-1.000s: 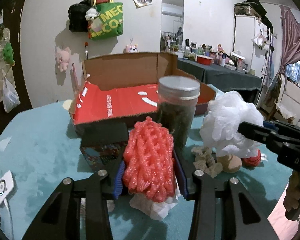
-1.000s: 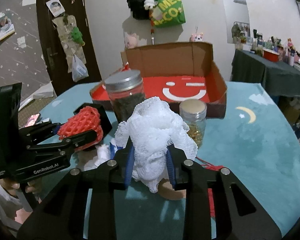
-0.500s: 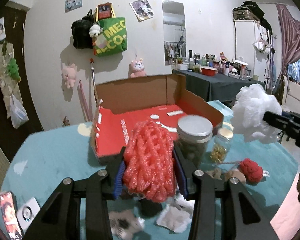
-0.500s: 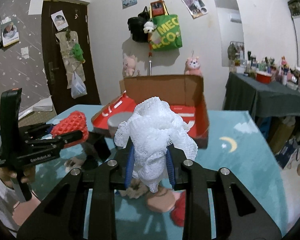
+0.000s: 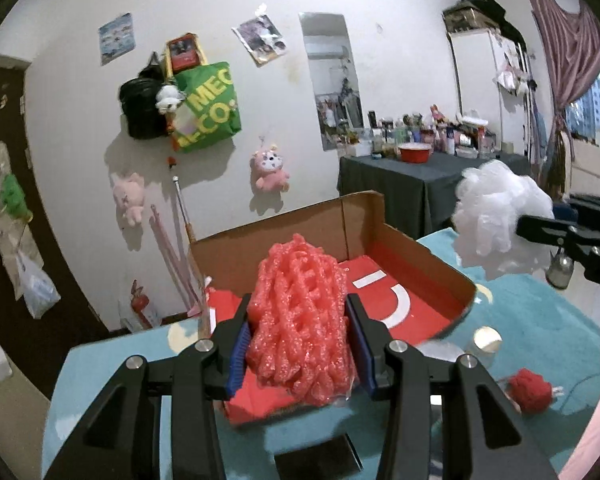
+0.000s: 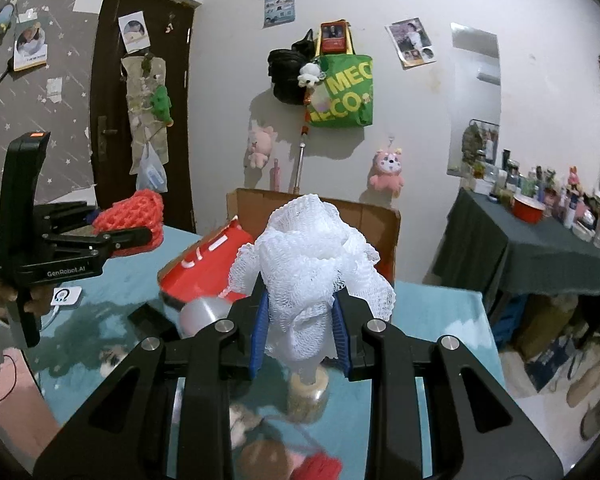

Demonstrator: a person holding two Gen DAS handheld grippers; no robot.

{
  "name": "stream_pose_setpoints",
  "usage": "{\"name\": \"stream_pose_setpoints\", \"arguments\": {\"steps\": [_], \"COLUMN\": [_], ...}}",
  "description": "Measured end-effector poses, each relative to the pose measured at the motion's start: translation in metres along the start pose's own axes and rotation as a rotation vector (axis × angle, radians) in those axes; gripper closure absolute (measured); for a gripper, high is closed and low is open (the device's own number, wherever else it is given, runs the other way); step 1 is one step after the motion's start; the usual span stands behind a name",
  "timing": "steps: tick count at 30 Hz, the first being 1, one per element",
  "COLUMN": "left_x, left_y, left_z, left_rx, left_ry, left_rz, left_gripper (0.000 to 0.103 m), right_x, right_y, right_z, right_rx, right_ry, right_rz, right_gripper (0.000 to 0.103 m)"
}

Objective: Organize soft objects
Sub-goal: 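Carry the red net and white puff into the cardboard box and open both tools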

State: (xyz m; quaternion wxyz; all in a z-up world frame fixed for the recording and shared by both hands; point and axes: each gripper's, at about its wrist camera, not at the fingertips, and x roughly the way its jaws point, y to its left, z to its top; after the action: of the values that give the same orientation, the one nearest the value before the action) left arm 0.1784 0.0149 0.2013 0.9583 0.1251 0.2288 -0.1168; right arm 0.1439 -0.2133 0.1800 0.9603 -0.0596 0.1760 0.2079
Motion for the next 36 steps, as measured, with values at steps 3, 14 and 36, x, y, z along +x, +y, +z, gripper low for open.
{"name": "stream_pose_setpoints", "arguments": {"steps": [3, 14, 36], "left_x": [0.032, 0.159, 0.302], "left_y": [0.0, 0.013, 0.008], "left_z": [0.015, 0.038, -0.003], "left_rx": [0.028, 0.033, 0.043], "left_ry": [0.049, 0.201, 0.392], "left_rz": [-0.019, -0.066, -0.055], "left_gripper": [0.057, 0.057, 0.053], "right_x": [0.028, 0.175, 0.361], "right_y": [-0.007, -0.028, -0.064], "right_z": [0.017, 0.052, 0.008], "right_rx": [-0.018, 0.005, 0.156], "right_ry": [0.032, 0.244, 0.569], "right_rz": [0.013, 0.031, -0.038], "right_gripper": [0.077, 0.077, 0.072]}}
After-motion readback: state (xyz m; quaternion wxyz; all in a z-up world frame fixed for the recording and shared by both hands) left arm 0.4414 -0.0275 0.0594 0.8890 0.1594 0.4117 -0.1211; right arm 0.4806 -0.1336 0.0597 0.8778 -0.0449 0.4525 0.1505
